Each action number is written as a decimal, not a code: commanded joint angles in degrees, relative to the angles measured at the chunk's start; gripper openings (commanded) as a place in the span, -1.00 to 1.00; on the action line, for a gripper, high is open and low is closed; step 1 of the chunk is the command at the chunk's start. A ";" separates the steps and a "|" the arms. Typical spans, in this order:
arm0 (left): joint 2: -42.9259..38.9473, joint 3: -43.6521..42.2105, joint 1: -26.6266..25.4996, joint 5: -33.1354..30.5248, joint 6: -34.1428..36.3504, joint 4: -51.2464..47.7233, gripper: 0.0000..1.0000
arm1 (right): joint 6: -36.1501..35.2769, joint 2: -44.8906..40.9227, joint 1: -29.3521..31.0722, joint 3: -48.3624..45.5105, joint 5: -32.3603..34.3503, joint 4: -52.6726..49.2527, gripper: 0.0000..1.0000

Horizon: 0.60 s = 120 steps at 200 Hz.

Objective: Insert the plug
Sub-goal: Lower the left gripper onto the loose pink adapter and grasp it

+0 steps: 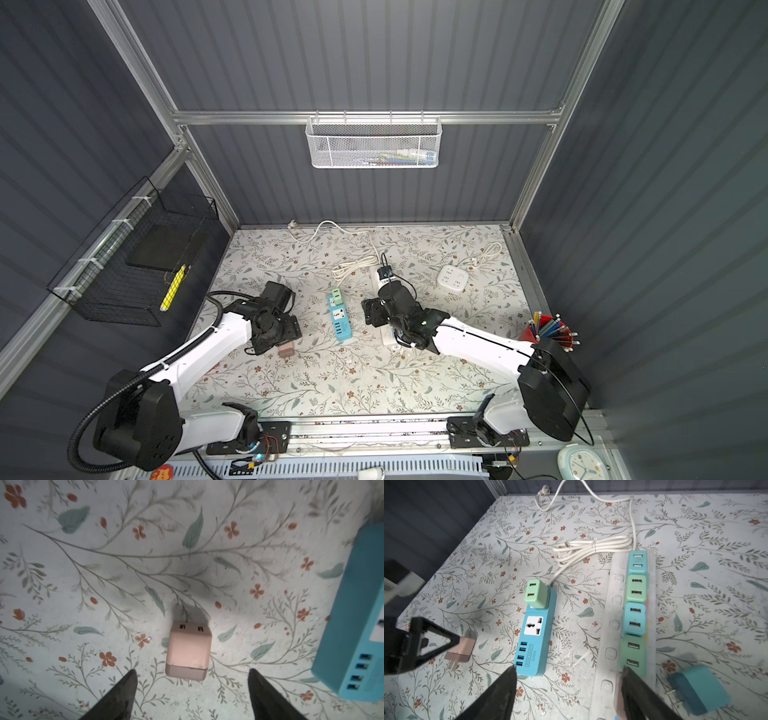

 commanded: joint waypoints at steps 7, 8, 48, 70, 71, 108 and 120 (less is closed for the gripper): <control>3.31 -0.70 -1.86 1.41 1.06 -1.21 0.57 | -0.35 -1.02 -0.24 -1.76 1.54 1.74 0.59; 3.37 -0.73 -1.80 1.25 1.10 -1.20 0.57 | -0.28 -1.06 -0.22 -1.79 1.54 1.67 0.59; 4.05 -2.76 -1.90 -0.72 1.09 0.18 0.39 | 0.74 -2.47 -0.24 -3.95 1.78 1.81 0.58; 4.60 -3.37 -1.79 -1.47 1.41 0.58 0.35 | 1.02 -2.76 -0.28 -4.54 2.15 1.83 0.59; 4.58 -3.42 -1.81 -1.50 1.40 0.67 0.35 | 1.06 -2.76 -0.24 -4.54 2.15 1.83 0.59; 6.92 -3.76 -1.82 -1.25 2.31 3.91 0.09 | 1.09 -3.38 -0.19 -4.54 2.04 1.69 0.58; 6.92 -3.60 -1.81 -1.62 2.88 4.82 -0.03 | 1.10 -3.76 -0.28 -4.45 2.06 1.29 0.59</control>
